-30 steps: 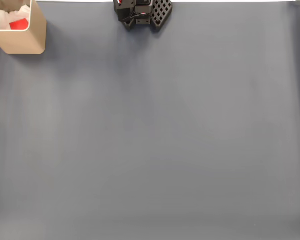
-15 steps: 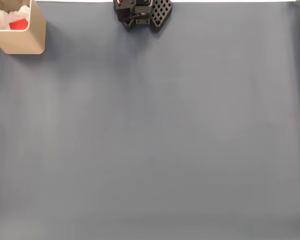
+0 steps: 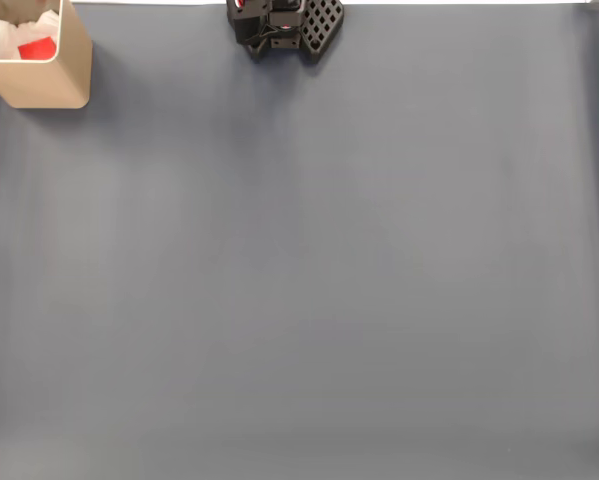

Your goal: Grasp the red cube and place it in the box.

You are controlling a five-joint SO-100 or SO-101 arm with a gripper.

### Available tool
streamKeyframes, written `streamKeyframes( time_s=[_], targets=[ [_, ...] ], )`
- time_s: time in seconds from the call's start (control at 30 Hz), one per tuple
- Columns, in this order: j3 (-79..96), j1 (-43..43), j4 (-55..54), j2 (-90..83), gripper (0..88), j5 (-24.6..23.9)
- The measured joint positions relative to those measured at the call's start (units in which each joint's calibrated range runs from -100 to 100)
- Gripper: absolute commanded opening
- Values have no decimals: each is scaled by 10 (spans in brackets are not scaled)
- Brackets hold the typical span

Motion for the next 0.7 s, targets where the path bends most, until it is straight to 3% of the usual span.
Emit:
streamKeyframes(
  time_s=[0.33, 0.7],
  targets=[
    [-10, -66, 0, 8, 0, 2],
    [-16, -214, 0, 17, 0, 19]
  ],
)
